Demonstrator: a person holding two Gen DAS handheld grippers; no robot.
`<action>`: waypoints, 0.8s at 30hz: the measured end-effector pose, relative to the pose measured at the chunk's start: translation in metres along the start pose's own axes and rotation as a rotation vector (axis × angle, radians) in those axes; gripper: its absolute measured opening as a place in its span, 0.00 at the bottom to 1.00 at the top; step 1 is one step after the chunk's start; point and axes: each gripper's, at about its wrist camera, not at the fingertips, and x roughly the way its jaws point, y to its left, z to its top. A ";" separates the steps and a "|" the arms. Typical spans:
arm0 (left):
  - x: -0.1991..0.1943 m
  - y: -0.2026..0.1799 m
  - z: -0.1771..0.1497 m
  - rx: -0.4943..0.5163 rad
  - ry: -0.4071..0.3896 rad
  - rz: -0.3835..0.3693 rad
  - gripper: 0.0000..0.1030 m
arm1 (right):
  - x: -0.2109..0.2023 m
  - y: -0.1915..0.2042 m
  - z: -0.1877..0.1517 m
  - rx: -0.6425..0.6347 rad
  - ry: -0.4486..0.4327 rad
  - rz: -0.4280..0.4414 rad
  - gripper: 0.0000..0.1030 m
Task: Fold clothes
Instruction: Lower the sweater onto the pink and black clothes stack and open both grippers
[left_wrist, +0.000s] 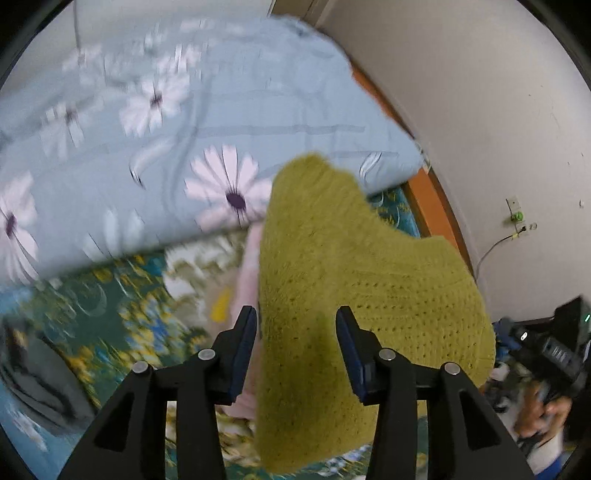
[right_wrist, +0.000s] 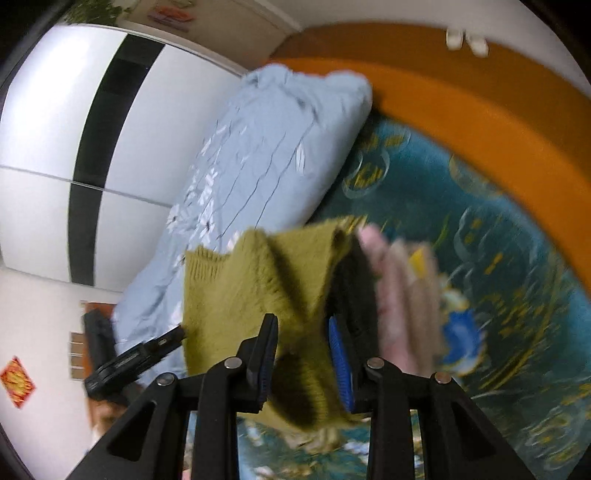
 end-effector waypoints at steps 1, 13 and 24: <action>-0.004 -0.005 0.000 0.005 -0.020 -0.015 0.44 | -0.004 0.006 0.004 -0.022 -0.012 -0.009 0.31; 0.043 -0.017 -0.034 0.066 0.055 -0.119 0.44 | 0.064 0.039 -0.013 -0.222 0.104 -0.131 0.23; 0.040 -0.036 -0.041 0.060 0.041 -0.006 0.44 | 0.055 0.034 -0.016 -0.173 0.092 -0.125 0.20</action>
